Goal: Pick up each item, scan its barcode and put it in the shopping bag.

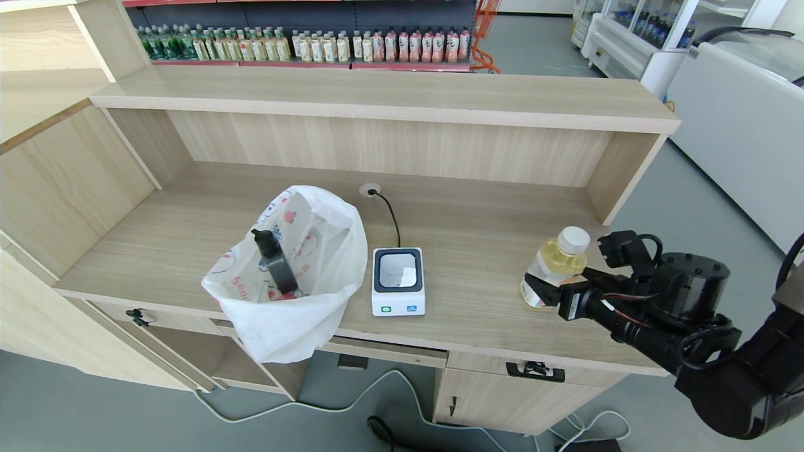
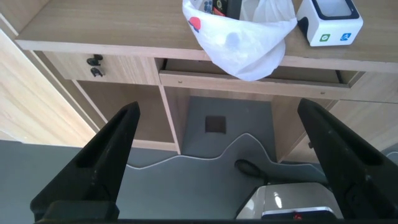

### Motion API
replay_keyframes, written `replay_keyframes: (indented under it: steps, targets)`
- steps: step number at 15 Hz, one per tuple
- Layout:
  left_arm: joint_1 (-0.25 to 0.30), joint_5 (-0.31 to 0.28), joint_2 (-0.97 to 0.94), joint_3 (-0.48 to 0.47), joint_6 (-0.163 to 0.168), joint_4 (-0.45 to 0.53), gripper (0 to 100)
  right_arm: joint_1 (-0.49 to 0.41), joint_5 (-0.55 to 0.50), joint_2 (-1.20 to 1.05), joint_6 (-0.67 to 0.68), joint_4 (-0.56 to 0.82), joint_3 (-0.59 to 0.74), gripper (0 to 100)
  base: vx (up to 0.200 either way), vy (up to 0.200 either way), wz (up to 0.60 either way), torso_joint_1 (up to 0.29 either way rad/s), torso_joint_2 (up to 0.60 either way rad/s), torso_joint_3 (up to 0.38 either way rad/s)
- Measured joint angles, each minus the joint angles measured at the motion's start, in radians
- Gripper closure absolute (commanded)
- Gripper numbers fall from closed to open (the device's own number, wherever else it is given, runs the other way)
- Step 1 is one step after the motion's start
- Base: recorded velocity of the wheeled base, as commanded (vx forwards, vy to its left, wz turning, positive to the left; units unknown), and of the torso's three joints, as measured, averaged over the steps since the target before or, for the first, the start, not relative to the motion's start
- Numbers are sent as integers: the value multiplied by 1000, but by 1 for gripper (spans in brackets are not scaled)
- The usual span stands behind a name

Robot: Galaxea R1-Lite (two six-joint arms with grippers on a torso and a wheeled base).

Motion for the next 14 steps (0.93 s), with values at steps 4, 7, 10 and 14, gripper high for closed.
replay_keyframes:
  steps: [4,7,10,14]
  targets:
    - [0,0,0,0,0,0,0,7,-20,44,-26,0,-54,0,0,0,0,0,0,0]
    - [0,0,0,0,0,0,0,8,-20,69,-41,-1,-80,0,0,0,0,0,0,0]
    - [0,0,0,0,0,0,0,9,-14,93,-42,-48,-96,0,0,0,0,0,0,0]
    - [0,0,0,0,0,0,0,10,3,141,-62,-112,-99,0,0,0,0,0,0,0]
